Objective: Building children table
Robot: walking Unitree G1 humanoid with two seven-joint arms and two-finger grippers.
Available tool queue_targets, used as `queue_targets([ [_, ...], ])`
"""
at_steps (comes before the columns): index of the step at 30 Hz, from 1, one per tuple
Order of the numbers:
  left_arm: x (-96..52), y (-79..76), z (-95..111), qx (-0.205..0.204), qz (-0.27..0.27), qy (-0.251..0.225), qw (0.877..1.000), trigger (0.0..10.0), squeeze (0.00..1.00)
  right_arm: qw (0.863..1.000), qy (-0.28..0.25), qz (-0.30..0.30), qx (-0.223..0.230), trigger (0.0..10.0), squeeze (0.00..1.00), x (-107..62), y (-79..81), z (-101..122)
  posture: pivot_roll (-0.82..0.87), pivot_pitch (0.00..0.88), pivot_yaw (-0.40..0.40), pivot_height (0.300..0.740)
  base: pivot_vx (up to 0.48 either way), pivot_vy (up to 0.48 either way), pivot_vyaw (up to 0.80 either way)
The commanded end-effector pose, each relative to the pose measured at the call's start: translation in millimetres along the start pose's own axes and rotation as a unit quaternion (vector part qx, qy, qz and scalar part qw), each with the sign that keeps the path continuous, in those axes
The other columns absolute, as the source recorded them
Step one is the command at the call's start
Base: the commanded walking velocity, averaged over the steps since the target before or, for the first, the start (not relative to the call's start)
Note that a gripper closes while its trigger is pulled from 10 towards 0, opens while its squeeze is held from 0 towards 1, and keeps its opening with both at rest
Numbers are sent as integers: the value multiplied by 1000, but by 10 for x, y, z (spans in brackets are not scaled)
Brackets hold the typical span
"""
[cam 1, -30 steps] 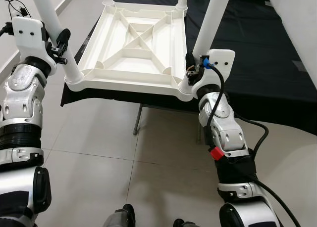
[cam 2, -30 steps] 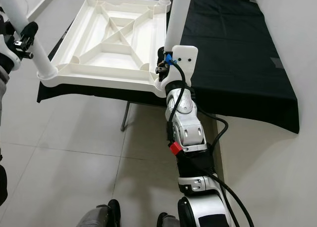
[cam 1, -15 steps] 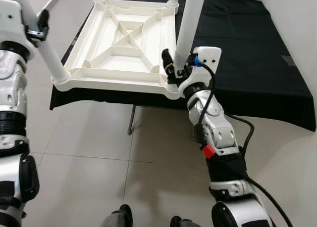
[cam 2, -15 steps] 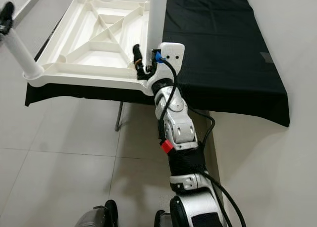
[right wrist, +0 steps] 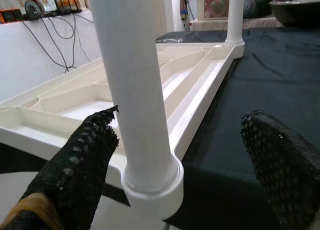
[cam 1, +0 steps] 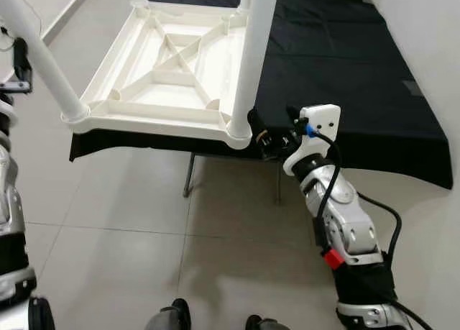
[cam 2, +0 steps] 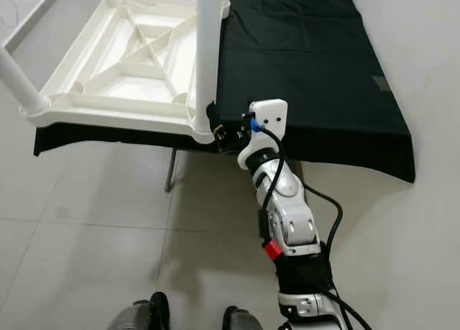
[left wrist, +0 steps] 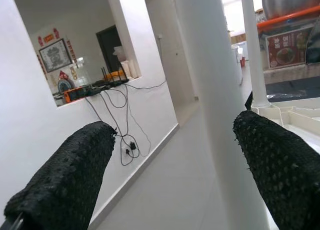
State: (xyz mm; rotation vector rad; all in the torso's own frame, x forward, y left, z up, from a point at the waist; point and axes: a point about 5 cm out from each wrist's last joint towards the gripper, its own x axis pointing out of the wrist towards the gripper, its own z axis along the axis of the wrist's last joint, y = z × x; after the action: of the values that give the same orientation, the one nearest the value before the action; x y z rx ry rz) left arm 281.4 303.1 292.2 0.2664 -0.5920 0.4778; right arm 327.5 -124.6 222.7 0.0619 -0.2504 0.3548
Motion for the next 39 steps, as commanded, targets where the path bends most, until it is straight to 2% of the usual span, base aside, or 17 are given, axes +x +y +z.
queue_targets([
  [1, -78, -26, 13, -3, 3, 4, 1000, 10000, 1000, 1000, 10, 2, -1, 10000, 1000, -44, 5, -31, 24, 244, -25, 740, 0, 0, 0],
  [7, -330, -178, -71, -22, -20, 41, 999, 10000, 1000, 997, 52, 37, -36, 10000, 1000, -155, 26, -184, 29, 241, -23, 740, 0, 0, 0],
  [8, -473, -272, -137, -33, -37, 68, 996, 10000, 1000, 994, 75, 55, -60, 10000, 886, -222, 19, -276, 30, 244, -21, 740, 0, 0, 0],
  [9, -665, -400, -222, -49, -61, 102, 992, 10000, 1000, 991, 94, 61, -74, 10000, 0, -286, -8, -360, 30, 241, -20, 740, 0, 0, 0],
  [10, -801, -480, -263, -60, -76, 126, 987, 10000, 1000, 989, 106, 62, -82, 10000, 0, -328, -30, -408, 30, 241, -20, 740, 0, 0, 0],
  [11, -801, -480, -263, -60, -76, 126, 987, 10000, 1000, 989, 106, 62, -82, 10000, 0, -328, -30, -408, 30, 241, -20, 740, 0, 0, 0],
  [12, -1003, -603, -298, -71, -106, 154, 980, 10000, 937, 987, 118, 64, -91, 10000, 0, -369, -59, -449, 25, 242, -17, 740, 0, 0, 0],
  [13, -1181, -694, -316, -81, -130, 181, 972, 10000, 0, 986, 126, 67, -91, 10000, 0, -402, -75, -472, 25, 242, -17, 740, 0, 0, 0],
  [14, -1181, -694, -316, -81, -130, 181, 972, 10000, 0, 986, 126, 67, -91, 10000, 0, -402, -75, -472, 25, 242, -17, 740, 0, 0, 0],
  [15, -1671, -916, -340, -99, -224, 243, 938, 10000, 0, 981, 144, 78, -106, 10000, 0, -480, -99, -538, 25, 241, -18, 740, 0, 0, 0],
  [16, -1671, -916, -340, -99, -224, 243, 938, 10000, 0, 981, 144, 78, -106, 10000, 0, -480, -99, -538, 25, 241, -18, 740, 0, 0, 0],
  [18, -1831, -975, -332, -105, -257, 263, 924, 10000, 0, 979, 149, 85, -110, 10000, 0, -506, -95, -559, 27, 241, -18, 740, 0, 0, 0],
  [19, -2013, -1005, -322, -122, -283, 290, 906, 10000, 0, 977, 163, 89, -102, 10000, 0, -546, -84, -599, 33, 240, -20, 740, 0, 0, 800],
  [21, -2187, -1002, -288, -133, -306, 317, 888, 10000, 0, 974, 174, 108, -100, 10000, 0, -604, -19, -644, 40, 246, -18, 740, 0, 0, 794],
  [28, -2235, -998, -228, -140, -311, 315, 885, 10000, 0, 966, 176, 135, -132, 10000, 0, -683, 105, -738, 38, 236, -19, 740, 0, 0, 563],
  [33, -2152, -1024, -252, -142, -292, 308, 894, 10000, 0, 963, 192, 110, -155, 10000, 0, -661, 48, -808, 27, 220, -21, 740, 192, 0, 476],
  [39, -2062, -1056, -314, -131, -285, 317, 895, 10000, 0, 967, 200, 80, -134, 10000, 0, -618, -44, -836, 25, 199, -23, 740, 0, 0, 0],
])
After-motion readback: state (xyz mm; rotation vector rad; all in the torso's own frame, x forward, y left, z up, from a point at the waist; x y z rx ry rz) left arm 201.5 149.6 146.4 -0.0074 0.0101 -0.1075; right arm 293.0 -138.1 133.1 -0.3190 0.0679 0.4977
